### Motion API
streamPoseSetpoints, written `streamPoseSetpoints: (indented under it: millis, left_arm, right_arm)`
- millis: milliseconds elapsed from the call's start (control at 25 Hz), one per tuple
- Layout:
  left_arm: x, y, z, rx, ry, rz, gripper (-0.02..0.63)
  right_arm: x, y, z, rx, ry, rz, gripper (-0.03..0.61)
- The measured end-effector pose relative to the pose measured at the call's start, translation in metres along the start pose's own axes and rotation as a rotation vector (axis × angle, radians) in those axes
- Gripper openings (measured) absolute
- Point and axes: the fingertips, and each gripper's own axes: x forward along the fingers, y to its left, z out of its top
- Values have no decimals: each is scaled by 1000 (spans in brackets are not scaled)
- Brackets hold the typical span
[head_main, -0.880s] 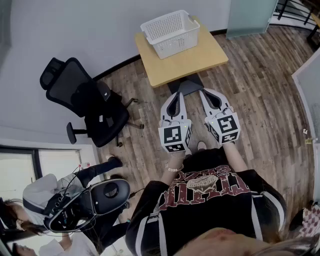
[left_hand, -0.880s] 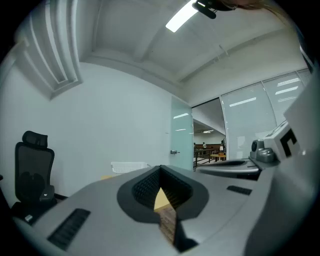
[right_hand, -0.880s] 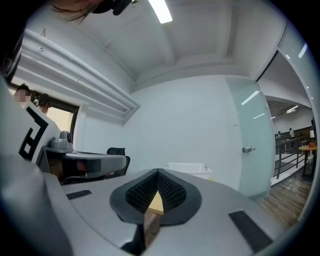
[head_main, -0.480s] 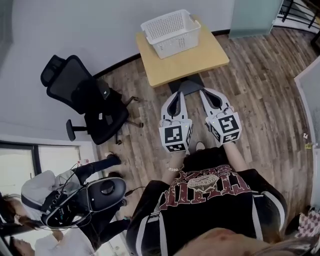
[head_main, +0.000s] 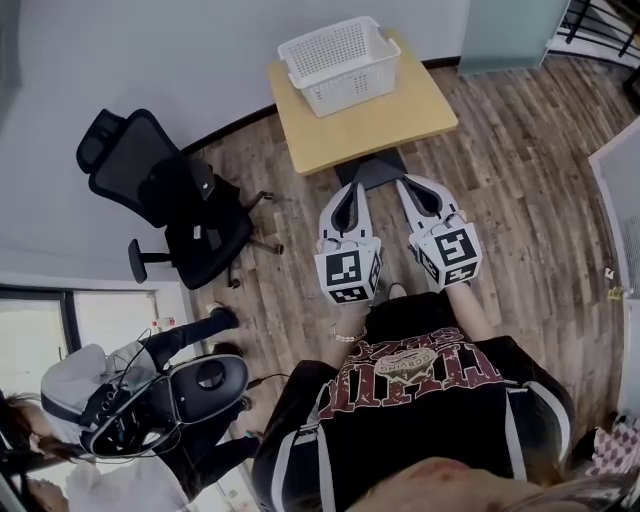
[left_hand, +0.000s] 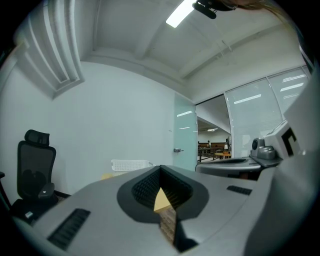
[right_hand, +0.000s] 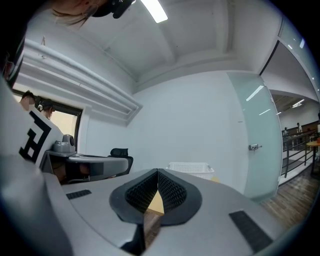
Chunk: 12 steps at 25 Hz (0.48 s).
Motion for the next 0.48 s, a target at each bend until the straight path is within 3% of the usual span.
streamPoseSetpoints:
  millis: [480]
  left_arm:
    - [45,27,2,8,18,-40,48]
  right_arm:
    - [49,-18,1,16,4,-35,17]
